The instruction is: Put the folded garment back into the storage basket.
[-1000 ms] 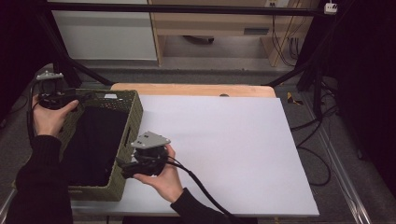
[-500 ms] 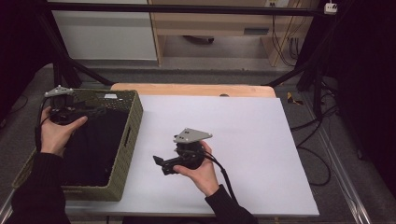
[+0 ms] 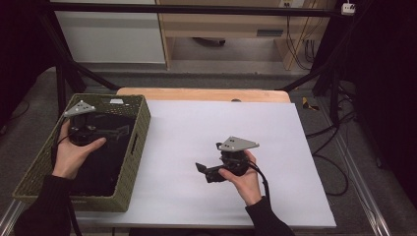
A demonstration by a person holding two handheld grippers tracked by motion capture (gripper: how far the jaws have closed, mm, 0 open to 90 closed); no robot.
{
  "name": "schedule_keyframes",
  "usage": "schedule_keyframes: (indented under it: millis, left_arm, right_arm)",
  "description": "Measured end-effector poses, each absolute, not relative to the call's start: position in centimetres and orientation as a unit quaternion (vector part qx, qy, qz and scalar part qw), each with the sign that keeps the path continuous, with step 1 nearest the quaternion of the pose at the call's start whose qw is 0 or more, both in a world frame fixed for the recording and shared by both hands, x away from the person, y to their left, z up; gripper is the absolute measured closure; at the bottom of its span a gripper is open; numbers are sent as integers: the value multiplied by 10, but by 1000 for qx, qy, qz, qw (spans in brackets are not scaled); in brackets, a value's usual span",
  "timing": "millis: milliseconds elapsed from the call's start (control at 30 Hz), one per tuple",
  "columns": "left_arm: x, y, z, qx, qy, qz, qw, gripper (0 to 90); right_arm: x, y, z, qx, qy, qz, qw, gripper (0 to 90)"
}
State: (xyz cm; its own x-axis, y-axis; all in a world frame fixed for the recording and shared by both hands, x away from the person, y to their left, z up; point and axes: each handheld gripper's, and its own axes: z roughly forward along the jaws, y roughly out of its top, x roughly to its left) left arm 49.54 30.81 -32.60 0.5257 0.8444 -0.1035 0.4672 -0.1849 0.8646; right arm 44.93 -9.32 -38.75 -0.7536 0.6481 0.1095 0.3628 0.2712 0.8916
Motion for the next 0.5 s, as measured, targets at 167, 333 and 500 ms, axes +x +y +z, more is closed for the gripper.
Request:
schedule_keyframes:
  millis: [167, 333, 500]
  left_arm:
    - [487, 289, -326, 749, 419, 195, 475, 0]
    - [475, 257, -326, 760, 390, 186, 487, 0]
    - [465, 229, -331, 764, 371, 174, 498, 0]
  right_arm:
    - [449, -114, -388, 330, 780, 513, 143, 48]
    - [450, -140, -389, 340, 773, 515, 146, 51]
    - [449, -162, -390, 342, 771, 517, 149, 50]
